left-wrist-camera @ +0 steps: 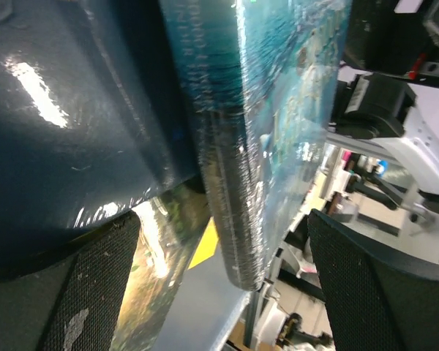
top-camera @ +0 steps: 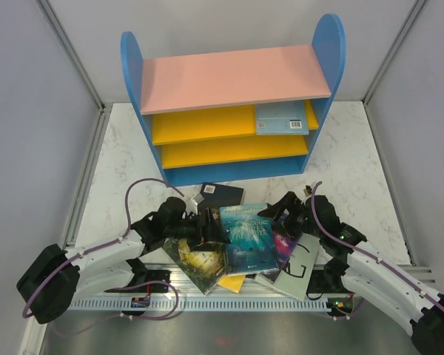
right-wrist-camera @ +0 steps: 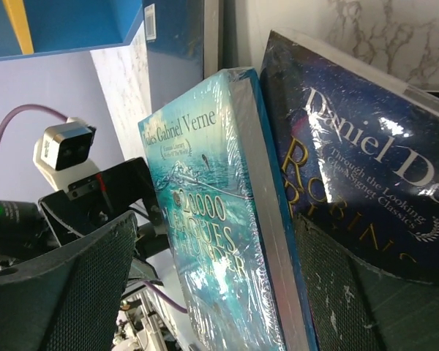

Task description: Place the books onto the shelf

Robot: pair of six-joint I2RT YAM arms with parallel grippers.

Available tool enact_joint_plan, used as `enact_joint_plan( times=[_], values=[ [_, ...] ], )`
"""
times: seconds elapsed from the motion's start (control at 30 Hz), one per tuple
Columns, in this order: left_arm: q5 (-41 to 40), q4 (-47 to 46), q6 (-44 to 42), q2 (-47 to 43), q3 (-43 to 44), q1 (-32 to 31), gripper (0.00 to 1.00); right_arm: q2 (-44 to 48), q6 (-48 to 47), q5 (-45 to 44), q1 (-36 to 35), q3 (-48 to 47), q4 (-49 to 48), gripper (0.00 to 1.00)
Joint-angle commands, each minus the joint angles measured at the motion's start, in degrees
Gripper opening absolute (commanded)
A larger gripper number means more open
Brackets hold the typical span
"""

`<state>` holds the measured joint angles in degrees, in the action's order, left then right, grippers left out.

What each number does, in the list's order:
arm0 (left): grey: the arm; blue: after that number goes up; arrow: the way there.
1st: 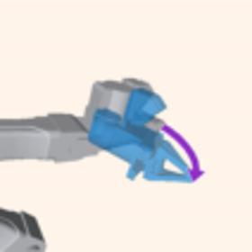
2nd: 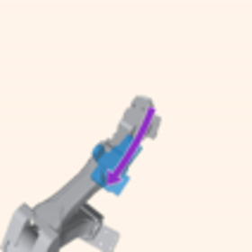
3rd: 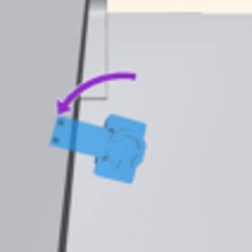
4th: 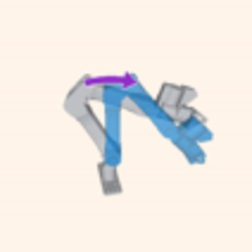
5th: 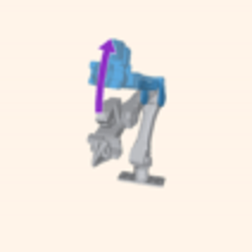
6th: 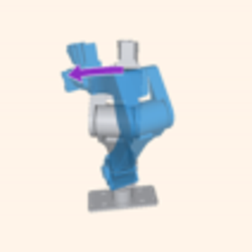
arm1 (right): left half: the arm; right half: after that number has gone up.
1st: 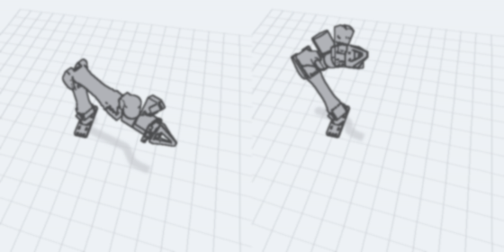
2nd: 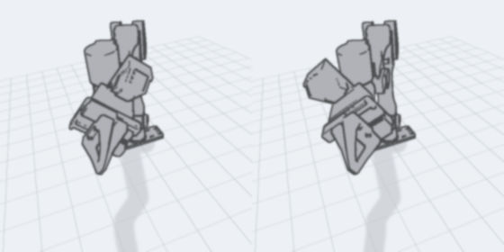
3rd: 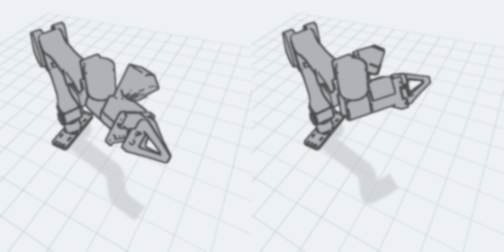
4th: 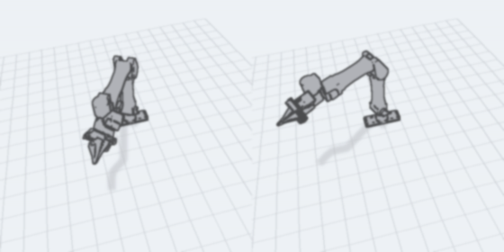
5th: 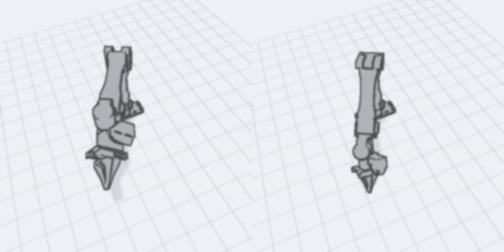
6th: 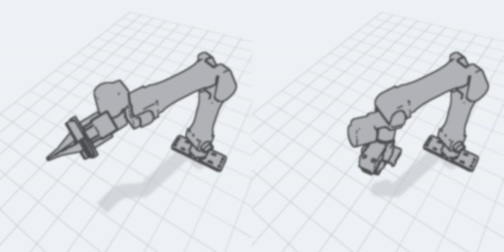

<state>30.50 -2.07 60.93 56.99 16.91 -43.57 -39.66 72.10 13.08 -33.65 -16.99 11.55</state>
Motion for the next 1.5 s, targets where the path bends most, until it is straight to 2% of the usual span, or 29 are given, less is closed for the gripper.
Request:
enact_joint_plan(
  times=[0.0, 0.07, 0.2, 0.27, 0.3, 0.43, 0.47, 0.53, 0.63, 0.67, 0.73, 0.77, 0.8, 0.83, 0.97, 1.07, 1.2, 1.33, 1.47],
  values=[
    [1.4, -12.0, 3.6, 4.7, -2.8, -0.4, 0.99, -0.3, 0.8, -0.1, -1.6, 4.3, 5.0, 0.9],
    [2.2, -16.0, 4.9, 7.4, -2.8, -0.6, 0.98, -0.5, 2.1, 1.2, -2.3, 5.3, 3.5, 0.88],
    [3.3, -23.1, 7.8, 10.9, -2.9, -1.6, 0.97, -2.8, 5.8, 3.8, -5.1, 9.2, -5.9, 0.78],
    [4.3, -28.1, 10.2, 12.3, -3.6, -1.7, 0.94, -3.8, 7.0, 3.5, -7.4, 9.7, -9.1, 0.77],
    [4.6, -29.8, 11.0, 12.5, -3.9, -1.8, 0.93, -5.1, 7.1, 3.3, -8.2, 9.6, -9.7, 0.69],
    [4.4, -33.5, 13.6, 11.2, -5.1, -1.8, 0.85, -8.1, 7.2, 2.5, -11.7, 8.9, -11.1, 0.54],
    [4.3, -33.7, 14.0, 10.7, -5.4, -1.8, 0.76, -8.6, 7.2, 2.3, -12.1, 8.8, -11.0, 0.52],
    [4.0, -33.8, 14.7, 8.9, -5.5, -1.7, 0.65, -9.6, 7.3, 1.9, -12.9, 8.8, -11.3, 0.48],
    [3.2, -33.4, 15.7, 5.3, -5.9, -1.7, 0.29, -10.3, 7.7, 1.9, -13.5, 9.1, -13.7, 0.45],
    [3.1, -32.9, 16.4, 4.5, -5.8, -1.7, 0.03, -10.2, 7.6, 1.9, -13.5, 9.1, -14.3, 0.45],
    [3.0, -31.7, 17.1, 1.1, -5.7, -1.5, 0.02, -10.1, 7.4, 1.9, -13.6, 8.5, -14.5, 0.56],
    [2.9, -30.8, 17.4, -0.1, -5.7, -1.1, 0.02, -9.8, 7.3, 1.9, -13.7, 7.6, -14.1, 0.79],
    [2.8, -29.8, 17.7, -1.8, -5.6, -0.7, 0.02, -9.1, 7.0, 2.0, -13.6, 6.8, -13.5, 0.91],
    [2.8, -26.8, 18.1, -5.4, -5.3, -0.1, 0.02, -8.5, 6.3, 1.8, -13.7, 5.9, -12.6, 0.98],
    [1.1, -16.2, 18.5, -16.1, -3.2, 4.3, 0.02, -4.0, 6.2, 0.7, -13.7, 1.1, -7.3, 0.98],
    [-0.2, -15.9, 22.0, -21.3, -3.0, 7.3, 0.02, -1.6, 7.8, 1.2, -14.0, 0.8, -8.0, 0.98],
    [-2.8, -16.0, 23.9, -22.4, -1.4, 8.1, 0.02, -1.3, 10.3, -0.2, -17.2, 0.9, -11.0, 0.98],
    [-4.7, -18.8, 26.8, -21.6, -1.6, 8.1, 0.02, -2.0, 16.7, -3.4, -20.6, 1.4, -21.9, 0.98],
    [-6.5, -22.4, 29.4, -21.8, -2.7, 8.1, 0.02, -6.1, 18.2, -5.6, -22.3, -2.4, -25.5, 0.98]
  ],
)
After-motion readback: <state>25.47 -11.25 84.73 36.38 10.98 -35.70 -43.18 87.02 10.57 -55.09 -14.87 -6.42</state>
